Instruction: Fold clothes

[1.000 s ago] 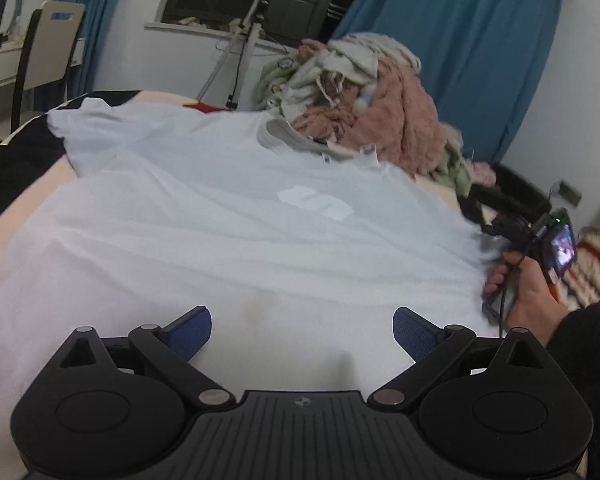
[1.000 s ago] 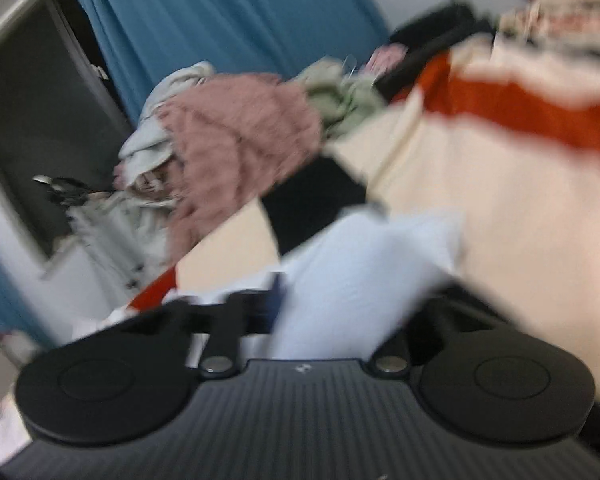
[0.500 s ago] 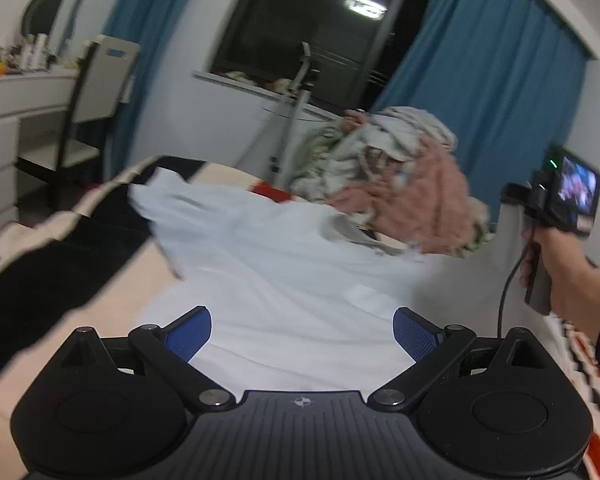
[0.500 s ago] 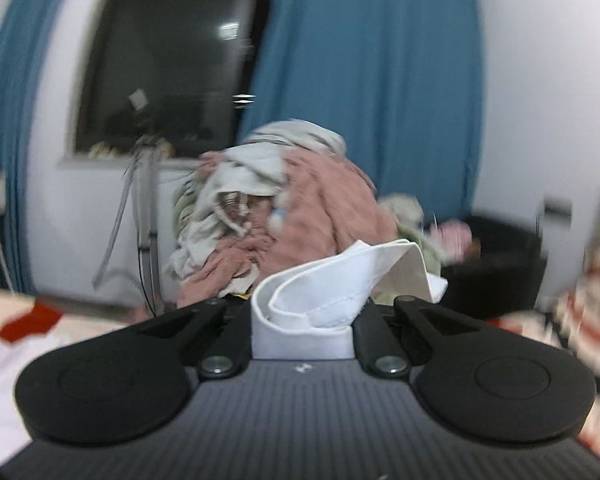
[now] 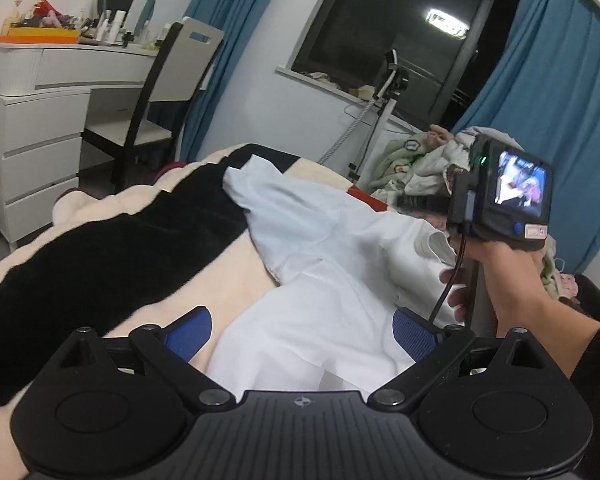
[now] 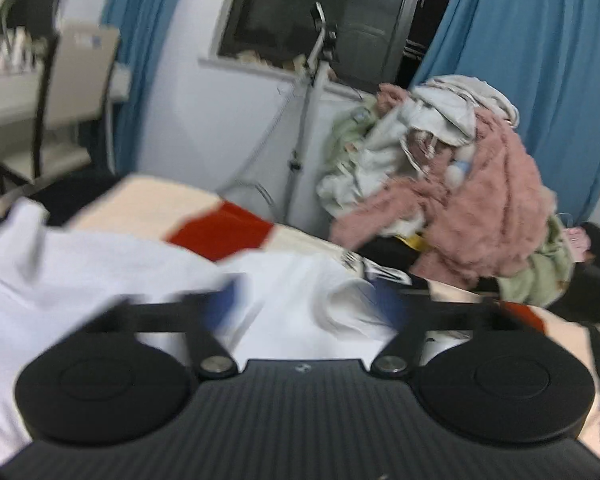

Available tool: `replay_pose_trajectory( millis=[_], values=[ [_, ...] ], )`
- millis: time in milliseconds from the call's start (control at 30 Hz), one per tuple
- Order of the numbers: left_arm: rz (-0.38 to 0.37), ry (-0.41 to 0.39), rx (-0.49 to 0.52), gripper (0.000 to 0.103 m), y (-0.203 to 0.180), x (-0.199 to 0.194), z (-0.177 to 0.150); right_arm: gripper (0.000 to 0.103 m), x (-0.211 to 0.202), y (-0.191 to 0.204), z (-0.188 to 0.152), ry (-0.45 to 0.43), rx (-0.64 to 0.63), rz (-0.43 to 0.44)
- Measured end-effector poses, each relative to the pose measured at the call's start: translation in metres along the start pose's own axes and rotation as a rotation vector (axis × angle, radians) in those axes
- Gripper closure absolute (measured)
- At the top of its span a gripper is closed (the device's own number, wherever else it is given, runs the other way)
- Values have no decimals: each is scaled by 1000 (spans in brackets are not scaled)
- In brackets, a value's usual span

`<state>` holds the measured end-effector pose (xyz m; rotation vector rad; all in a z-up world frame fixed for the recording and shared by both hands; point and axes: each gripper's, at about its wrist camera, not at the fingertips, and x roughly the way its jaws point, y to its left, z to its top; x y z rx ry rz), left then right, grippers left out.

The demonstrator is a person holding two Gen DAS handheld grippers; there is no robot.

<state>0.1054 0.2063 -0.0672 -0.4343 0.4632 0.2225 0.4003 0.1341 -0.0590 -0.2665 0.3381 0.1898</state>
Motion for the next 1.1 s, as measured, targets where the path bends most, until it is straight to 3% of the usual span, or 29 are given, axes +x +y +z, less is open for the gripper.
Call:
replay_pose_trajectory(
  millis=[133,233,400,600,733,900,1100],
  values=[
    [-2,3,17,5,-4,4,-2,10,-24,-11,11,-22,29,62],
    [-3,1,33,5,-8,4,-3,10,-66,-28,12,-58,65,76],
    [-12,-9,74,5,-18,-2,-5,10,-167,-68,-9,-87,160,81],
    [-62,-25,122,5,-35,-31,-14,10,-301,-118,-75,-111,306,83],
    [-59,-57,147,5,-45,-61,-22,10,-364,-133,-128,-99,420,14],
    [-119,-27,200,8,-66,-87,-37,10,-404,-147,-162,-19,569,-40],
    [-263,100,259,20,-102,-104,-74,10,-446,-197,-164,-141,678,-70]
  ],
)
